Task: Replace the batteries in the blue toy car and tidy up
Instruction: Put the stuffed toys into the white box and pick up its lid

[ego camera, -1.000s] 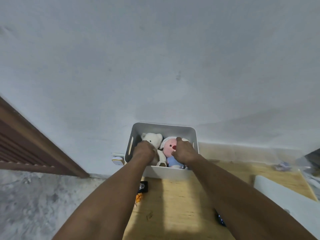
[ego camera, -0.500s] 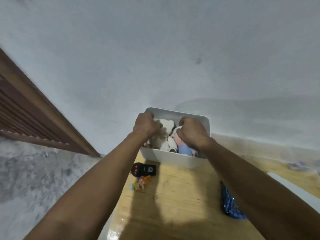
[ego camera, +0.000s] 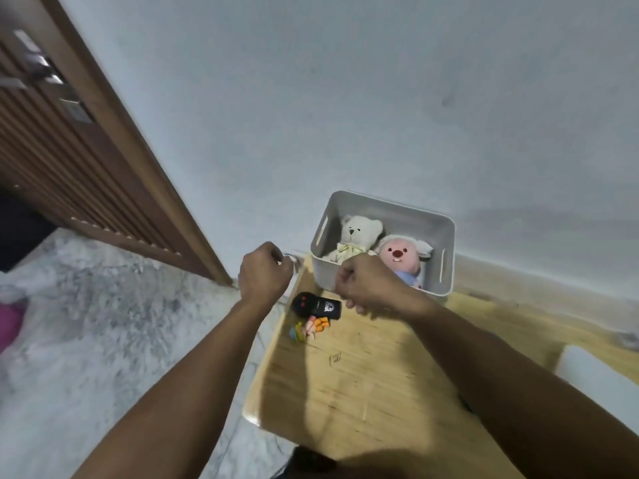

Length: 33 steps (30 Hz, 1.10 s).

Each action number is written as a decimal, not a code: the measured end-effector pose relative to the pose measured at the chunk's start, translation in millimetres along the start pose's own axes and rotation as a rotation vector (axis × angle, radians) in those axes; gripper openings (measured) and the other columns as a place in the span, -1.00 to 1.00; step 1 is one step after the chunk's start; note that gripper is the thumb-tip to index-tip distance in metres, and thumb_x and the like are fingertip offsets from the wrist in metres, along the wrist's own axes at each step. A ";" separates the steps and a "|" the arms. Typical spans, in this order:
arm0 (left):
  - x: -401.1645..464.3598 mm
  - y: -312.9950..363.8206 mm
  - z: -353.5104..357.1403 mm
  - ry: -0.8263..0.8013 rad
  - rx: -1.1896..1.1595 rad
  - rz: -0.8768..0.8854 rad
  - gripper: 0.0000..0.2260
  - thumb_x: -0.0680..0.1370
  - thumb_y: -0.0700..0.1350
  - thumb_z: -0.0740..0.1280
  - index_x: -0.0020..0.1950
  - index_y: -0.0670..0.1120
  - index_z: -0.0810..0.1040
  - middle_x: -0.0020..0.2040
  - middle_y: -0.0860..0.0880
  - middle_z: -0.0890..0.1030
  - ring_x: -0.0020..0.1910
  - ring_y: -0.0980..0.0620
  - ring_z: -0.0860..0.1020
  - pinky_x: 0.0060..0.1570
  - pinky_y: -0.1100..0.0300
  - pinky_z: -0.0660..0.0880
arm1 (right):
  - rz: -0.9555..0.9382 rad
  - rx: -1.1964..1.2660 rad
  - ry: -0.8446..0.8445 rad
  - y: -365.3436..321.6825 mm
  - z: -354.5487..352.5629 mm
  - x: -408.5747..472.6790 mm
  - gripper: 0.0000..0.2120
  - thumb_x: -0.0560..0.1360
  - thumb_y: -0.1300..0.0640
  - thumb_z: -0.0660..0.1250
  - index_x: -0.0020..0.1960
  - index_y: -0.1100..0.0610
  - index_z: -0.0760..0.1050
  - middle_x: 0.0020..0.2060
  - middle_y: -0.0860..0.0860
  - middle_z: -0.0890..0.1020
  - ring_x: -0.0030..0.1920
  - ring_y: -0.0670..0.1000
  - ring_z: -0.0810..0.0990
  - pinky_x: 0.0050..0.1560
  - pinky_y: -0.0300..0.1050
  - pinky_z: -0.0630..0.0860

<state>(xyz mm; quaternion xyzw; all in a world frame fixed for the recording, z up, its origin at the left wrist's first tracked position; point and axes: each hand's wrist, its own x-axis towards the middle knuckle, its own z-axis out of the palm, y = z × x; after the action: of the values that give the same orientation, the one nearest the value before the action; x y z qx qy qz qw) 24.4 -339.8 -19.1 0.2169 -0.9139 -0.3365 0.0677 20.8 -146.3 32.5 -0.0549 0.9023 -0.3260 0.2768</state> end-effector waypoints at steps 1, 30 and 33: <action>-8.4 -10.6 3.8 -0.038 0.024 -0.024 -0.92 0.47 -0.07 0.34 -0.12 -0.07 0.57 -0.19 -0.03 0.64 -0.13 -0.08 0.59 -0.20 0.18 0.42 | -0.007 -0.040 0.000 4.9 9.0 1.9 -0.94 0.49 0.16 0.32 -0.13 0.06 0.57 -0.24 0.06 0.69 -0.31 0.06 0.65 -0.27 0.03 0.62; -90.2 -77.7 25.2 -0.427 -0.111 -0.066 -0.79 0.37 -0.17 0.54 -0.19 -0.03 0.51 -0.13 0.01 0.61 -0.11 0.06 0.58 -0.28 0.49 0.37 | -0.195 -0.552 0.071 40.9 98.4 35.7 -0.57 0.45 0.19 0.35 0.25 0.02 0.28 0.03 0.08 0.62 0.00 0.16 0.61 -0.07 0.09 0.60; -79.0 -72.6 8.4 -0.397 -0.220 -0.072 -0.75 0.32 -0.28 0.54 -0.18 -0.07 0.52 -0.20 0.00 0.61 -0.19 0.03 0.56 -0.26 0.38 0.41 | -0.251 -0.453 0.147 20.1 89.0 26.2 -0.54 0.45 0.18 0.36 0.29 0.01 0.29 0.04 0.08 0.62 0.02 0.18 0.61 -0.05 0.11 0.59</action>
<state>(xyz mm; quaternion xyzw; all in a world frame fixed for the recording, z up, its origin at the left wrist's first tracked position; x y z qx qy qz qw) 118.5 -349.3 -70.5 0.1702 -0.8588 -0.4722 -0.1024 48.0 -187.6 -48.5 -0.2030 0.9560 -0.1508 0.1485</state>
